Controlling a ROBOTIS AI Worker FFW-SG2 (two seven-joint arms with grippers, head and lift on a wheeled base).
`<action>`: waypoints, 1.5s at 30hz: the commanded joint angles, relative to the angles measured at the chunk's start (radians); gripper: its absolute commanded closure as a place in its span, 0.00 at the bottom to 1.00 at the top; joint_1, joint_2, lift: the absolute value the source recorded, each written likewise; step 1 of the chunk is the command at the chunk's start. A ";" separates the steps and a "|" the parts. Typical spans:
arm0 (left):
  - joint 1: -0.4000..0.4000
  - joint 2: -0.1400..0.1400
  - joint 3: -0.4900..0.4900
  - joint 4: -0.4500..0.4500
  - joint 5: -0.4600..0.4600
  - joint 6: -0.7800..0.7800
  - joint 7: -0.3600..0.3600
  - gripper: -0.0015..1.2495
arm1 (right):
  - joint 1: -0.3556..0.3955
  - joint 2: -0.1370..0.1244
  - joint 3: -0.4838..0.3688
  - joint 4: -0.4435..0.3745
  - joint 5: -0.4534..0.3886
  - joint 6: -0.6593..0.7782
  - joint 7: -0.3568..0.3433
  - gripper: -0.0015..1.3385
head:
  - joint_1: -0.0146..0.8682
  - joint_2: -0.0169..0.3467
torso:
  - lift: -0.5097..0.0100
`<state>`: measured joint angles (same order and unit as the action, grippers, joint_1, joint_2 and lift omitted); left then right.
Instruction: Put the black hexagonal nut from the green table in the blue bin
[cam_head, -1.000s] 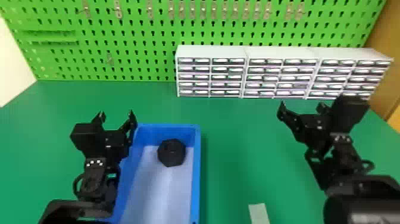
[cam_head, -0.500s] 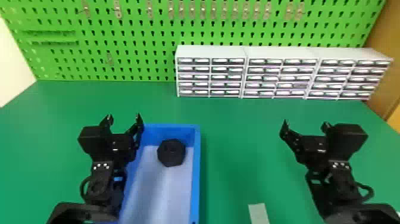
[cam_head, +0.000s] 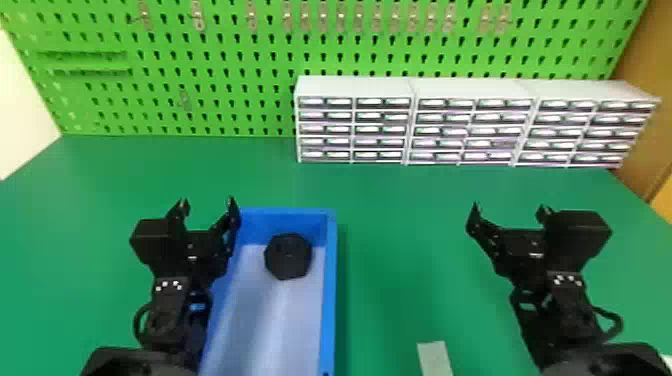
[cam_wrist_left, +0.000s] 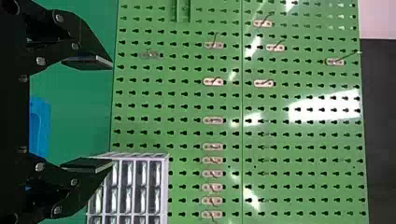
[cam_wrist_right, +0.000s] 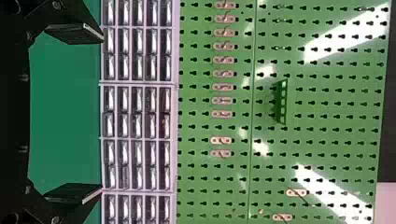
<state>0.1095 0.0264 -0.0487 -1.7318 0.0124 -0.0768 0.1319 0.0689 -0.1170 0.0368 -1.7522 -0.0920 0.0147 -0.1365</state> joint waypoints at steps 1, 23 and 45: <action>0.002 0.000 0.009 -0.006 0.001 0.000 0.000 0.40 | 0.003 -0.001 -0.003 -0.001 0.000 -0.004 -0.002 0.13 | 0.76 0.20 | 0.80; -0.018 0.001 0.044 -0.026 0.014 0.005 -0.066 0.40 | -0.034 0.008 -0.005 0.003 0.020 -0.009 -0.009 0.13 | 0.76 0.20 | 0.80; -0.008 0.000 0.064 -0.023 0.038 0.025 -0.078 0.40 | -0.011 0.003 -0.002 0.002 0.018 -0.010 -0.014 0.13 | 0.76 0.20 | 0.80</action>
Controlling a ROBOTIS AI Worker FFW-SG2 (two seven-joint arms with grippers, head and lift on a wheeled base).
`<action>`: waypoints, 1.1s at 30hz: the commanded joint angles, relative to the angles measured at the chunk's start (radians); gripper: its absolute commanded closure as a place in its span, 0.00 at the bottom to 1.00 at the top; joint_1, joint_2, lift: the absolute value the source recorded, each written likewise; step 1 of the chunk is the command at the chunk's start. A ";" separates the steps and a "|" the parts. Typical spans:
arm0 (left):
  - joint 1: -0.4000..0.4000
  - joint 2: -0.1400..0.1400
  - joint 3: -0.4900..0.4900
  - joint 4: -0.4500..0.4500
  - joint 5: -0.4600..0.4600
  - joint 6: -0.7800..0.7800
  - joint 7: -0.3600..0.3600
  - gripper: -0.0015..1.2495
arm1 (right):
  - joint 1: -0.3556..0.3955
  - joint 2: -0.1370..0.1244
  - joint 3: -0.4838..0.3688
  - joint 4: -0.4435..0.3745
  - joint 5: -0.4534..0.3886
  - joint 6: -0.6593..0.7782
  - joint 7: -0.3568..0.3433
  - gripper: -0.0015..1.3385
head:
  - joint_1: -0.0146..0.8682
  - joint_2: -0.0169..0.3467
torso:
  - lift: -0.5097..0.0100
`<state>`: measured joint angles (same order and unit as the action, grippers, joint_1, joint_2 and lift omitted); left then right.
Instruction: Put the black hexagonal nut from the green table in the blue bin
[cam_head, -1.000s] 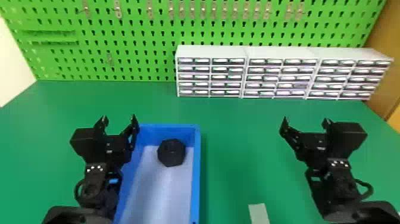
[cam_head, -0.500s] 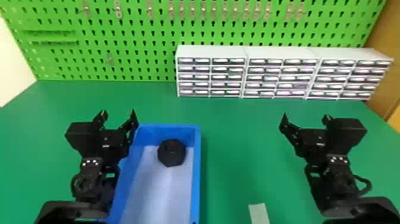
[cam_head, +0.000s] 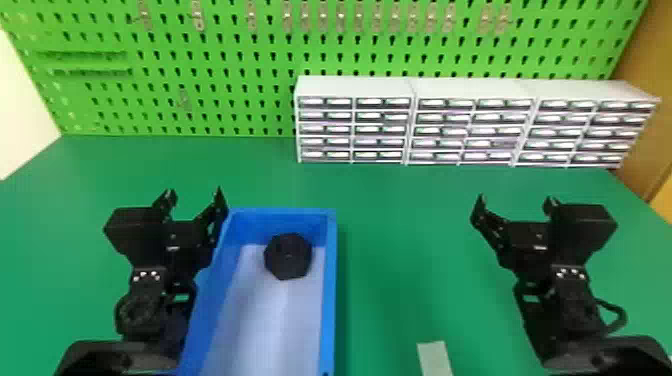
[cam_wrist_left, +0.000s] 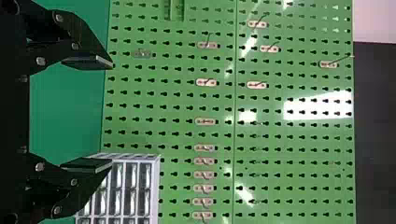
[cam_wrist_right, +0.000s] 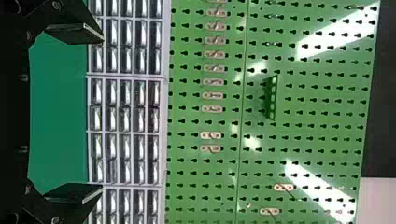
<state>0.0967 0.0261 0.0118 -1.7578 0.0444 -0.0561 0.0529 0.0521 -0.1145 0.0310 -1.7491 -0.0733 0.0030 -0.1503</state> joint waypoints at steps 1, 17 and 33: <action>0.006 0.000 0.004 0.003 0.012 0.005 0.001 0.40 | 0.006 0.003 0.006 -0.001 0.000 0.005 0.000 0.13 | 0.76 0.20 | 0.80; -0.011 0.000 -0.010 0.018 0.012 0.004 0.004 0.40 | 0.022 0.006 0.006 -0.006 -0.002 0.005 0.000 0.13 | 0.76 0.20 | 0.80; -0.006 0.000 -0.023 0.035 0.014 0.004 0.004 0.40 | 0.029 -0.010 0.018 -0.006 0.000 0.012 0.000 0.13 | 0.76 0.20 | 0.80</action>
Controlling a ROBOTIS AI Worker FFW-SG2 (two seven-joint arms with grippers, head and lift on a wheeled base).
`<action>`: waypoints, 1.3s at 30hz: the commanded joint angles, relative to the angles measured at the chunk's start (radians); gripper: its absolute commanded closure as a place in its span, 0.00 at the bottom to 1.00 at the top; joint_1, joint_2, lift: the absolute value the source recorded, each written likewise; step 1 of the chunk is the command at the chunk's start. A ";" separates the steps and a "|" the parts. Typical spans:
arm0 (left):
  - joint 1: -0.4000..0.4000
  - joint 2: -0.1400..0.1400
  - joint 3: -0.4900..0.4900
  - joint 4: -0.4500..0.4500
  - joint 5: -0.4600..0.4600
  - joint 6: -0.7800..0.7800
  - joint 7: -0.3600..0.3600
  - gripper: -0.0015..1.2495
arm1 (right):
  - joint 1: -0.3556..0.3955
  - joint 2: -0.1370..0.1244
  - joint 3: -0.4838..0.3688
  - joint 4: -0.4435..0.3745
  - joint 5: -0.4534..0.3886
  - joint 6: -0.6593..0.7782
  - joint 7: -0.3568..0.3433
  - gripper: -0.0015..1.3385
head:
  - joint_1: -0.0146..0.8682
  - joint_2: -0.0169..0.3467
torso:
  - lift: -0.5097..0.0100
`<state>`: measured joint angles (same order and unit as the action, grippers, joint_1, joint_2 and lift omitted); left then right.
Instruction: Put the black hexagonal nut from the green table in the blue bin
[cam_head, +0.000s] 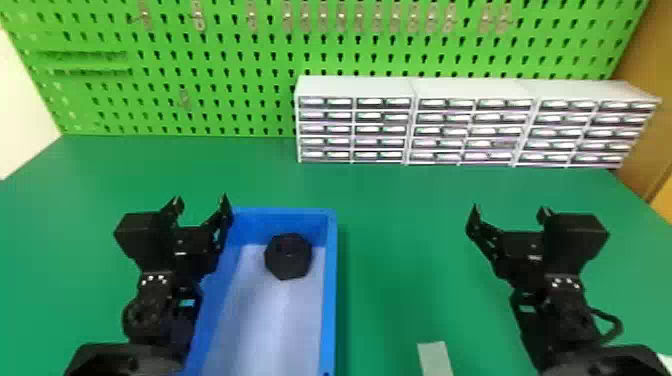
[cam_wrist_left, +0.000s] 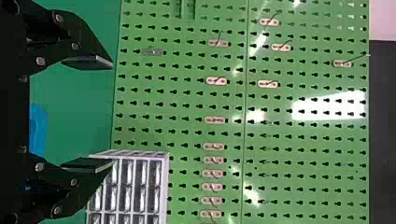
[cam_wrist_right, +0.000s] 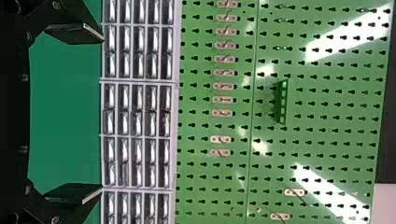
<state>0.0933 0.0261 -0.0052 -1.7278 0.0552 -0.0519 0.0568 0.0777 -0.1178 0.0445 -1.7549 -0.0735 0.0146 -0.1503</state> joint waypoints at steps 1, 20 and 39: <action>-0.001 0.000 -0.007 0.005 0.003 0.001 0.000 0.40 | 0.004 -0.008 0.006 0.000 0.000 0.004 0.000 0.13 | 0.76 0.20 | 0.80; -0.009 0.000 -0.016 0.013 0.002 0.001 0.000 0.40 | 0.007 -0.016 -0.006 -0.005 -0.005 0.018 0.000 0.13 | 0.76 0.20 | 0.80; -0.020 0.000 -0.021 0.016 0.006 -0.005 0.000 0.40 | 0.016 -0.008 -0.023 -0.017 -0.003 0.024 0.000 0.13 | 0.76 0.20 | 0.80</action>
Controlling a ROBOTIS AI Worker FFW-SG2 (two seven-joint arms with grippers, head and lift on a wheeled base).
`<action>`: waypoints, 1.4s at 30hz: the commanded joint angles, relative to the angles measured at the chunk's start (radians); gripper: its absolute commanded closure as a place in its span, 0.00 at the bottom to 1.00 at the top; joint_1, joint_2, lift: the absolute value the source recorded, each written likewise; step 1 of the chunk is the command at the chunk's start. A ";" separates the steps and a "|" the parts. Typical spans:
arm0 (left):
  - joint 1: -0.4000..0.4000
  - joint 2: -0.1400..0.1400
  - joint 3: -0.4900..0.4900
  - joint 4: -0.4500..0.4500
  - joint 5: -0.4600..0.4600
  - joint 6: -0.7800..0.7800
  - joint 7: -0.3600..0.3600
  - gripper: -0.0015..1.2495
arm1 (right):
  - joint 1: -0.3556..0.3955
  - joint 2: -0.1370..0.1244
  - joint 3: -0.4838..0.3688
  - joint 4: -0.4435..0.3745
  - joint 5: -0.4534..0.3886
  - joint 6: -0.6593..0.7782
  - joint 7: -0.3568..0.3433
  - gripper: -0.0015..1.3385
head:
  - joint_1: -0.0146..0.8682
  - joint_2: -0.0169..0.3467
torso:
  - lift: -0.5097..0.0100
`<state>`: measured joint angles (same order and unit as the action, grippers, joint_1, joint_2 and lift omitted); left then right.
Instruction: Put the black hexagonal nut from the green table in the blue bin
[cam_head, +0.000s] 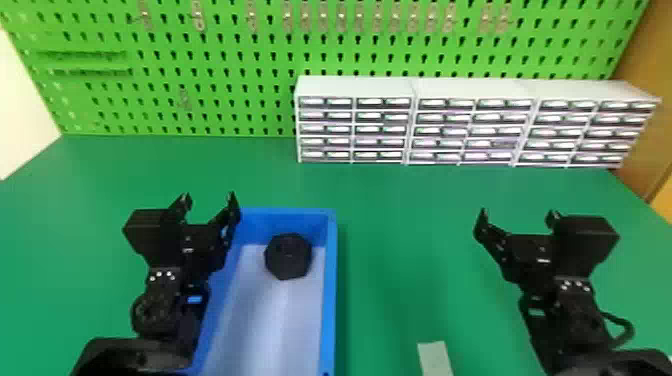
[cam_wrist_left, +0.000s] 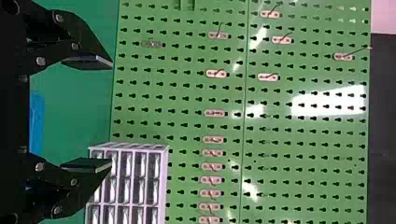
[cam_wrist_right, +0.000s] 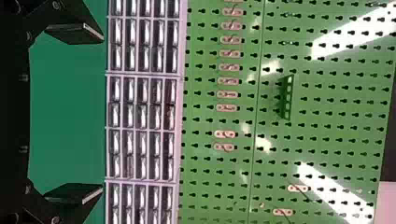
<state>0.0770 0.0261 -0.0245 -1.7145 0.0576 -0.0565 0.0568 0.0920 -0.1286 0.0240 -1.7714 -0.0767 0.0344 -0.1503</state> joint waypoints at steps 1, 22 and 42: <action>-0.003 0.000 -0.002 0.003 0.004 0.000 0.000 0.40 | 0.002 0.003 -0.003 -0.002 0.002 0.004 0.000 0.13 | 0.76 0.20 | 0.80; -0.013 0.000 -0.011 0.009 0.008 -0.009 0.000 0.40 | -0.014 -0.003 0.001 -0.002 0.000 0.015 0.000 0.13 | 0.76 0.20 | 0.80; -0.011 0.000 -0.009 0.012 0.013 -0.013 0.000 0.40 | -0.009 -0.002 -0.010 -0.002 0.000 0.018 0.000 0.13 | 0.76 0.20 | 0.80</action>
<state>0.0647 0.0261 -0.0342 -1.7027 0.0691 -0.0680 0.0568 0.0799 -0.1320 0.0190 -1.7733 -0.0767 0.0523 -0.1503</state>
